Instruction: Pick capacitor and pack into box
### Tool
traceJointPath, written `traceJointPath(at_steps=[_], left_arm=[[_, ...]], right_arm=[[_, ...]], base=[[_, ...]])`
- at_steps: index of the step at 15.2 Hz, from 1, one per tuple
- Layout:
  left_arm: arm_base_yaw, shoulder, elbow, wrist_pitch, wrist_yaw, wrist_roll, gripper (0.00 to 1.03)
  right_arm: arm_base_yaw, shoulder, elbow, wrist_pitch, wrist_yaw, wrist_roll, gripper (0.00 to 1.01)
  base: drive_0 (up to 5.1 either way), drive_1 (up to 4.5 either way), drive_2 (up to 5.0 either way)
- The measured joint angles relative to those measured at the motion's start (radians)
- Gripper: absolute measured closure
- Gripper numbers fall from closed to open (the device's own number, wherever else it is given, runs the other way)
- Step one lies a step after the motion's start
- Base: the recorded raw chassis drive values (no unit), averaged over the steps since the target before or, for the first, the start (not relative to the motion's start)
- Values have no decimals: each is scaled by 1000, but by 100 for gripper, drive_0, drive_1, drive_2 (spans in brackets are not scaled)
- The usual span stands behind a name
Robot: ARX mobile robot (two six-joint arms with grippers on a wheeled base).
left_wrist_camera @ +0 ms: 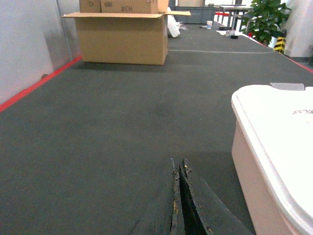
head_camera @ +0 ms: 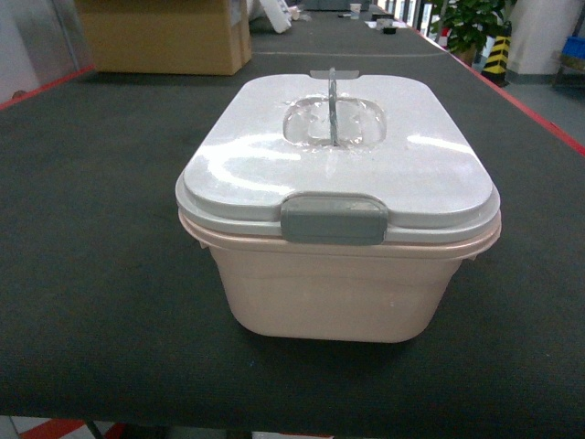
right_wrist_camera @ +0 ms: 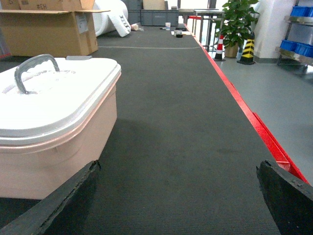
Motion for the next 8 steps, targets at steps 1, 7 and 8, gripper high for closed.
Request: traceJointPath(at_steps=[1,7,8], left_arm=[[21,-45,-43,2,24,0,101],[122,-301,-224,-87,135,0,101],[160,-358,-244,-125,189,0,101]], right_arm=[[0,0,0,0,0,0,3],[0,0,0,0,0,0,3],[0,0,0,0,0,0,3]], base=[[0,0,0],[0,0,0],[0,0,0]])
